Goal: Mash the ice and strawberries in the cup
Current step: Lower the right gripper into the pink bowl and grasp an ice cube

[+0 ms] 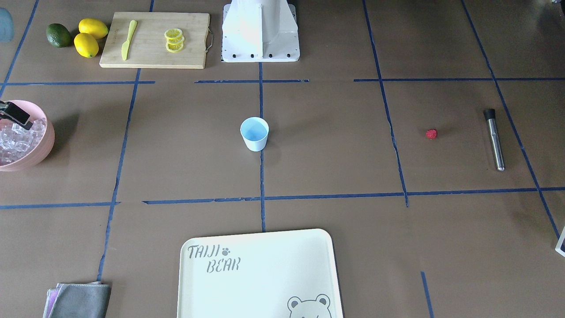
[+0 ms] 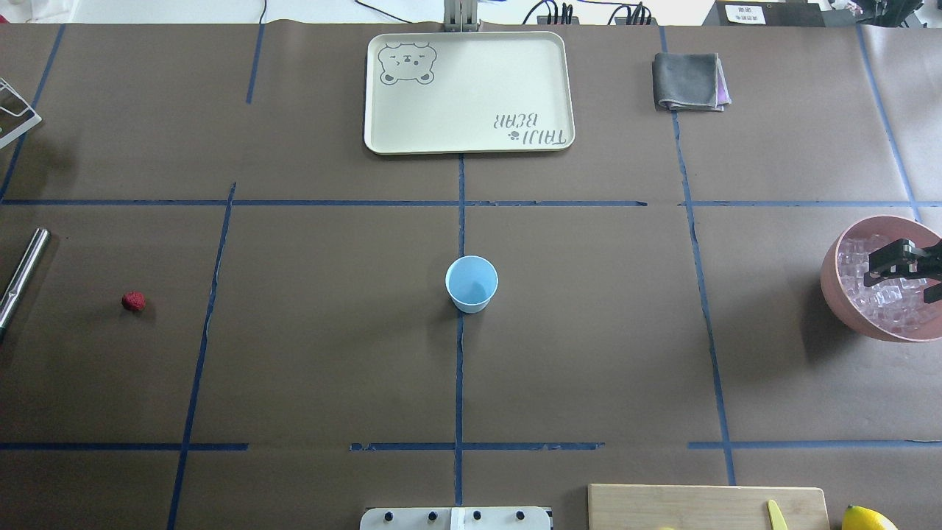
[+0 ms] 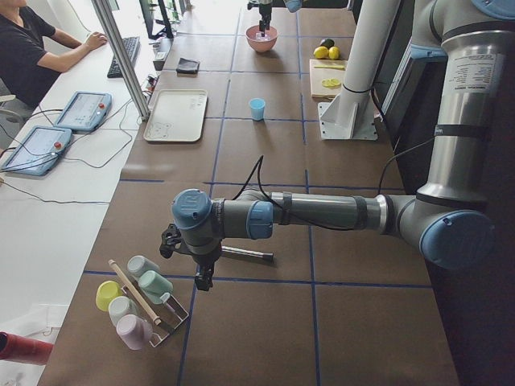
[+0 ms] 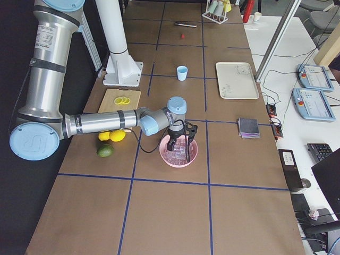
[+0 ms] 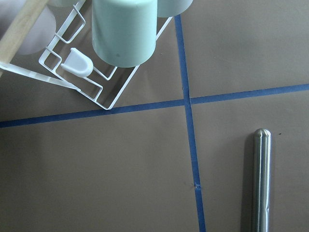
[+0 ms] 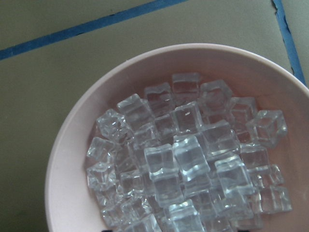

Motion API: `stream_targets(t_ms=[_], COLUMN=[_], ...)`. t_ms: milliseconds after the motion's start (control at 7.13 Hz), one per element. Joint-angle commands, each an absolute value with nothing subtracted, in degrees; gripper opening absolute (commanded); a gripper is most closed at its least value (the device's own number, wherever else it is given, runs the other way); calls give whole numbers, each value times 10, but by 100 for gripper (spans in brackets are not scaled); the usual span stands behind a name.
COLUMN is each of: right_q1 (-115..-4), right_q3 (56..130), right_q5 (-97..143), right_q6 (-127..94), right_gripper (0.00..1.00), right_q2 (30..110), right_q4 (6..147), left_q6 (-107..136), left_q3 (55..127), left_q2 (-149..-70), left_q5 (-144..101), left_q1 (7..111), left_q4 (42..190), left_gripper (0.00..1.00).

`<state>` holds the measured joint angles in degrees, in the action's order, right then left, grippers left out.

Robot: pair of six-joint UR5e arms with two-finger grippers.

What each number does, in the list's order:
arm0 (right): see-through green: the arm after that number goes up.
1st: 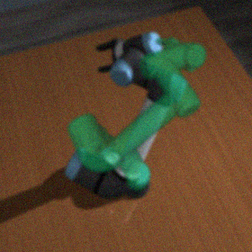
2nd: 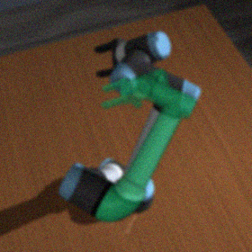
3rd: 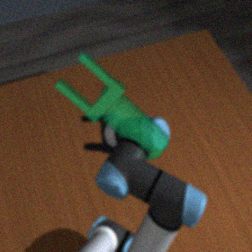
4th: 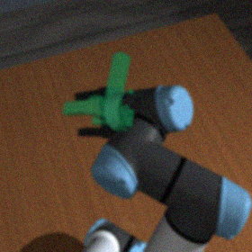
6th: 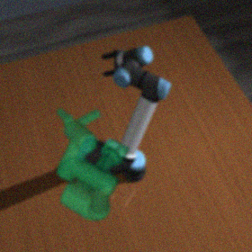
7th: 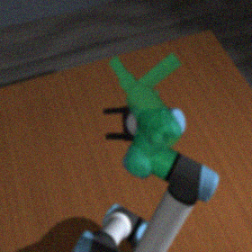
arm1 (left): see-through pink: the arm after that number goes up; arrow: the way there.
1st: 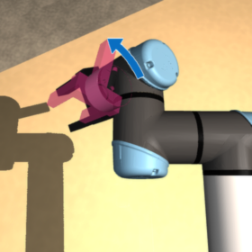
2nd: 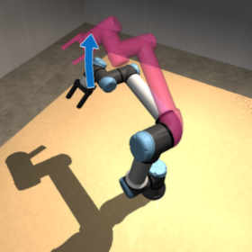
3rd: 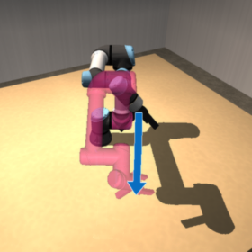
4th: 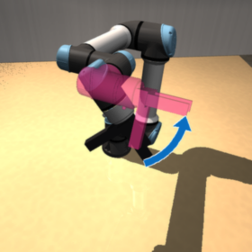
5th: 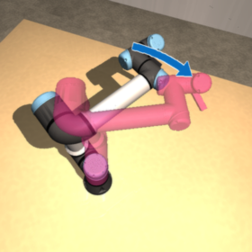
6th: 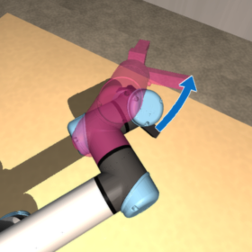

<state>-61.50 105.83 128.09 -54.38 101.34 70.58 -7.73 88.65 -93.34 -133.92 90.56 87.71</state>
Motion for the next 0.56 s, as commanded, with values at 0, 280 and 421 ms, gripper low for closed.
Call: stream_targets(t_ms=[0, 280, 421], right_q1=[-606, -606, -606], right_q3=[1041, 1033, 1033], right_q5=[1280, 1280, 1280], right_q6=[-544, -544, -544], right_gripper=[88, 80, 63], right_q2=[999, 998, 998], right_q4=[706, 706, 706], left_q6=[-77, -77, -77], left_q3=[887, 889, 890], left_q2=[-933, -933, -934], left_q5=[-1339, -1340, -1340], left_q1=[905, 906, 906], left_q4=[877, 877, 877], left_gripper=[100, 100, 100])
